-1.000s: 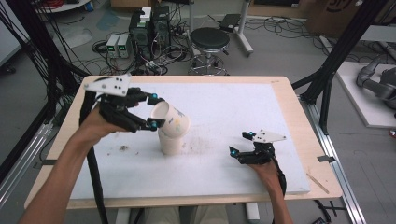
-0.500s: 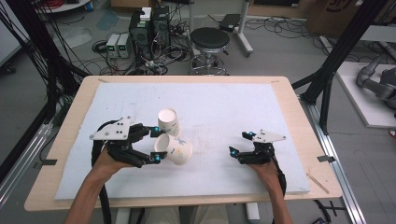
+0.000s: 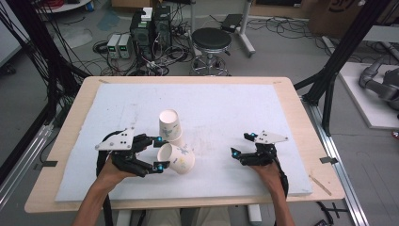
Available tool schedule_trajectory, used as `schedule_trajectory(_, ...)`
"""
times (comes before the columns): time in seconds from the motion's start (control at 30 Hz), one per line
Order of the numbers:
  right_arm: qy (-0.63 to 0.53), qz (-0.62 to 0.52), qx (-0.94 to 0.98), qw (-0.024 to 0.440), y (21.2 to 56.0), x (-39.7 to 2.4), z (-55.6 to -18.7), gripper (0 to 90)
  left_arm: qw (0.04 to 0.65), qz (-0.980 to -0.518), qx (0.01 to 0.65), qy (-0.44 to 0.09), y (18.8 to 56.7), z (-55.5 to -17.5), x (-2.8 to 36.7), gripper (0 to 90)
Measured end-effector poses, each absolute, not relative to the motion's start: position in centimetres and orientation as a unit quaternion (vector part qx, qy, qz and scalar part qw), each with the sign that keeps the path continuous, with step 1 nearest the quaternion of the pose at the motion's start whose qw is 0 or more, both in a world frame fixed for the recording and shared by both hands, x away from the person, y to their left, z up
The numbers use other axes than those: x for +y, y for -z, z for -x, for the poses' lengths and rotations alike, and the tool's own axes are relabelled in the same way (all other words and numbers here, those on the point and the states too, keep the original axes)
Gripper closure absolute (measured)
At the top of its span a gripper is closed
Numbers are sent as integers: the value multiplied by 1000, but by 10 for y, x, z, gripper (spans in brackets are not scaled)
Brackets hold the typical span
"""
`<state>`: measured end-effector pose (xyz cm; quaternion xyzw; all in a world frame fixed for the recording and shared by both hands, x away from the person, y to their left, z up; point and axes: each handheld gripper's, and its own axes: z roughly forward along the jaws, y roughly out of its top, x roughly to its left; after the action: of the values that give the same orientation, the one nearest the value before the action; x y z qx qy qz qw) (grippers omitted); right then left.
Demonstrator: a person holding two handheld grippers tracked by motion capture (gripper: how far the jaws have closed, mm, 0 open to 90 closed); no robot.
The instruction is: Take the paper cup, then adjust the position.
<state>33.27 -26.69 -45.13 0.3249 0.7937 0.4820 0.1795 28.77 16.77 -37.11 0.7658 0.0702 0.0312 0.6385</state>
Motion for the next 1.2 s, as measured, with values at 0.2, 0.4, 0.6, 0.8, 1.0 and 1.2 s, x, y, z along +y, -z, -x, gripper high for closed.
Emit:
schedule_trajectory(0.2, -483, -324, 793, 181, 451, -267, -332, 159, 640, -764, 76, -33, 374, -288, 169, 353)
schedule_trajectory(0.4, -483, -327, 793, 179, 451, -267, -332, 159, 640, -764, 78, -32, 375, -290, 171, 353)
schedule_trajectory(0.6, -484, -326, 792, 178, 451, -267, -332, 159, 639, -764, 81, -33, 377, -291, 171, 353)
schedule_trajectory(0.8, -488, -323, 792, 175, 451, -268, -333, 159, 647, -756, 92, -29, 384, -293, 173, 354)
schedule_trajectory(1.0, -504, -311, 792, 148, 449, -268, -332, 159, 652, -751, 100, -27, 390, -295, 172, 353)
schedule_trajectory(1.2, -532, -263, 795, 126, 434, -259, -328, 159, 659, -745, 96, -28, 391, -294, 170, 353)
